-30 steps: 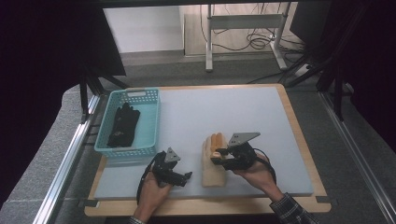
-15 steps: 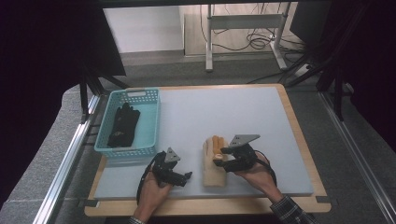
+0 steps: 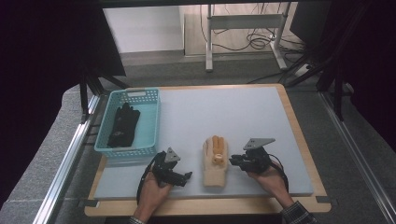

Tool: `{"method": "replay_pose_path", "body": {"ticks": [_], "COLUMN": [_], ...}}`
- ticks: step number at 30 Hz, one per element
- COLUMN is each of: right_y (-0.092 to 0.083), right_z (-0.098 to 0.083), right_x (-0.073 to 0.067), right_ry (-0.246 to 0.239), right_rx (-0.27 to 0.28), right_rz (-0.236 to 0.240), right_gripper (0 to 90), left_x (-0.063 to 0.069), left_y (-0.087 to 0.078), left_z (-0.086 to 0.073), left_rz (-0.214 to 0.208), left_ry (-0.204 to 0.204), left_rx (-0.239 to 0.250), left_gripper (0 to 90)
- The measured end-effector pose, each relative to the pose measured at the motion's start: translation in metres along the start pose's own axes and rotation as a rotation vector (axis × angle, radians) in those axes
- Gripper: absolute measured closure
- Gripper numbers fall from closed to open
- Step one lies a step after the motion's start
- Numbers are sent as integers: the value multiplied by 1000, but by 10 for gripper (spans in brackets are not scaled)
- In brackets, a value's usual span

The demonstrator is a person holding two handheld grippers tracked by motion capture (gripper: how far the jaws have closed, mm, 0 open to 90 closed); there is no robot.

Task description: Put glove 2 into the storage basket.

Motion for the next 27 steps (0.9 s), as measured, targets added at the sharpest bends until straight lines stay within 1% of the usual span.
{"method": "replay_pose_path", "body": {"ticks": [2,4,6,8,10,12,13,15,17,20,23,25,27], "right_y": [1,3,5,7,10,12,14,17,20,26,32,37,42], "right_z": [-6,-12,-17,-20,-23,-25,-26,-25,-24,-21,-17,-15,-12], "right_x": [-2,-6,-11,-16,-20,-23,-25,-27,-30,-35,-41,-45,-49], "right_ry": [2,-14,-22,-42,-56,-55,-56,-52,-55,-65,-75,-77,-86], "right_rx": [-13,-25,-35,-42,-46,-49,-50,-41,-37,-33,-34,-32,-31], "right_rz": [11,23,32,41,50,62,68,79,83,88,90,94,93], "right_gripper": [842,868,877,880,880,879,879,879,878,876,873,870,868], "left_x": [0,0,-2,-2,-1,-1,-2,-4,-7,-11,-13,-14,-16], "left_y": [0,0,-1,-3,-6,-7,-9,-10,-12,-13,-15,-16,-17], "left_z": [0,0,0,0,-1,-5,-6,-8,-11,-14,-16,-17,-19], "left_rz": [2,5,21,40,45,66,71,75,70,71,77,74,70], "left_ry": [0,-2,-11,-18,-9,5,6,4,-9,-12,-4,-6,-18], "left_rx": [-1,0,4,16,22,2,3,1,-3,-6,-5,-8,-11], "left_gripper": [28,28,29,35,35,34,29,24,21,12,11,11,11]}}
Point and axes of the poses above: each handheld gripper's, and its own axes: y roughly forward along the jaws, z roughly out of its top, x roughly to its right, the point moved 7 cm from there along y, roughly forward along the jaws, and after that the axes turned 7 degrees about y, right-handed, at the moved point
